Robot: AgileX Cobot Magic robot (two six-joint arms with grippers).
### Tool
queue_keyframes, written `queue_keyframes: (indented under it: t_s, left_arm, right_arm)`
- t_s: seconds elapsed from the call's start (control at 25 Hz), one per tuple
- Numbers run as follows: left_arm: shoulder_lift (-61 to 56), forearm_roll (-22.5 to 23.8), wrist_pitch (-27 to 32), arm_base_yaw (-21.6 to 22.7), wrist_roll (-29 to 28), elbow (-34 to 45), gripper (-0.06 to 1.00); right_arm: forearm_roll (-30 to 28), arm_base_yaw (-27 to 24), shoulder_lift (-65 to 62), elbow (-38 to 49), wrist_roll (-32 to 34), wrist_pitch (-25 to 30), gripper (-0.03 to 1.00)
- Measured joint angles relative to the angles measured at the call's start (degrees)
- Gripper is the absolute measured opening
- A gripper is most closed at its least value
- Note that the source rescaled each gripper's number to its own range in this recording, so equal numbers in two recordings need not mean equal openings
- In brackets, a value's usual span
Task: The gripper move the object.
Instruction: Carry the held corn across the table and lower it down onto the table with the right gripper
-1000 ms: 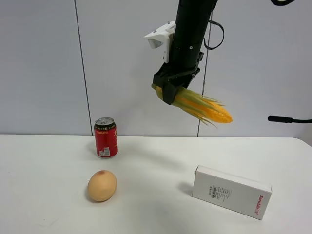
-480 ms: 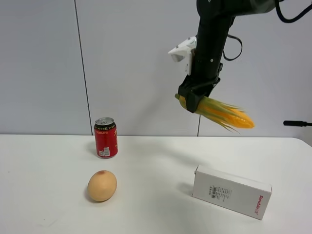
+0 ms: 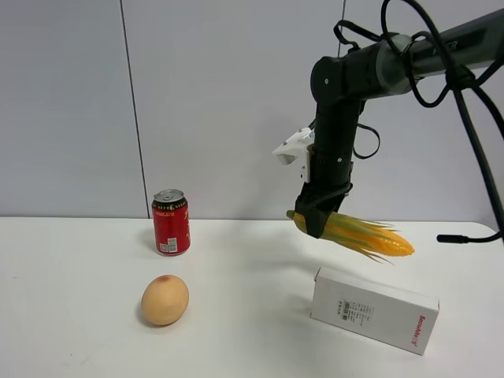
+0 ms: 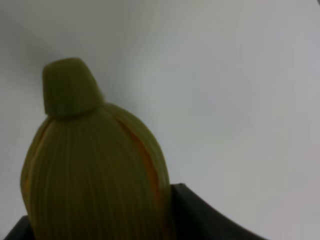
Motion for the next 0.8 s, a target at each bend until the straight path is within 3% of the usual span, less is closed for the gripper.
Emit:
queue_keyframes:
  t_s: [0.52, 0.8]
  left_arm:
    - [0.00, 0.00, 0.00, 0.00, 0.00, 0.00, 1.00]
    - [0.00, 0.00, 0.00, 0.00, 0.00, 0.00, 1.00]
  right_arm:
    - [-0.46, -0.54, 5.63, 0.24, -0.48, -8.87, 0.00]
    - [-0.59, -0.64, 6.65, 0.27, -0.48, -9.54, 0.00]
